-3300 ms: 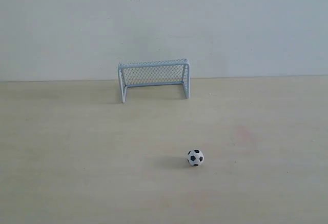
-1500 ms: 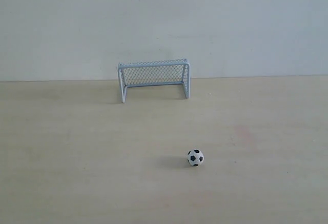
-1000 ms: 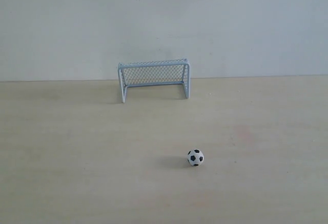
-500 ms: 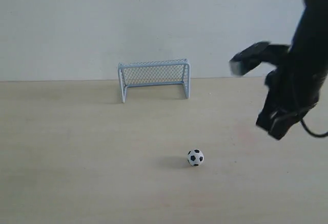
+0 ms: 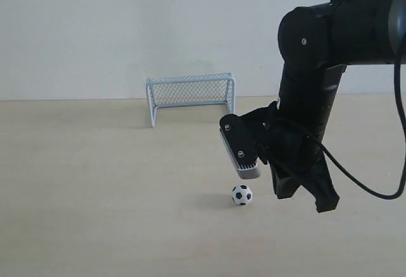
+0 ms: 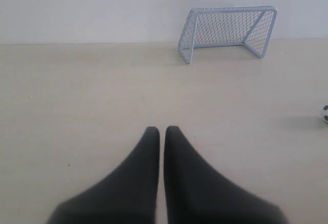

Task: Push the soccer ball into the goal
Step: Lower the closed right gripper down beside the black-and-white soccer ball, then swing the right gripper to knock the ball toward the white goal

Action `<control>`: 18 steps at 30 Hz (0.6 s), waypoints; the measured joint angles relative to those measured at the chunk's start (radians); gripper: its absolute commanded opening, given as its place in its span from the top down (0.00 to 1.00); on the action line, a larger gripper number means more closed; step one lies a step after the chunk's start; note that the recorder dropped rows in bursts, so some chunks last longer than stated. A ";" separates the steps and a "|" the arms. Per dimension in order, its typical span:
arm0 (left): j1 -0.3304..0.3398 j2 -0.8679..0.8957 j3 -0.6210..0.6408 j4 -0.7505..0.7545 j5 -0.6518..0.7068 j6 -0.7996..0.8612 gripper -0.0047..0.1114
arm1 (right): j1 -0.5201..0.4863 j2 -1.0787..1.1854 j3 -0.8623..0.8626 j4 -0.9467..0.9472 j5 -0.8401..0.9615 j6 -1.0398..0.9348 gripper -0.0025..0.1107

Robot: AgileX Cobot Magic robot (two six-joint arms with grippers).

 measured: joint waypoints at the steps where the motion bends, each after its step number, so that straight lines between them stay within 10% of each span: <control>1: 0.000 0.000 0.000 0.000 0.000 0.000 0.92 | 0.000 0.003 0.000 0.008 -0.007 -0.010 0.98; 18: 0.000 0.000 0.000 -0.002 0.000 0.000 0.92 | 0.000 0.155 0.000 0.033 -0.062 -0.189 0.98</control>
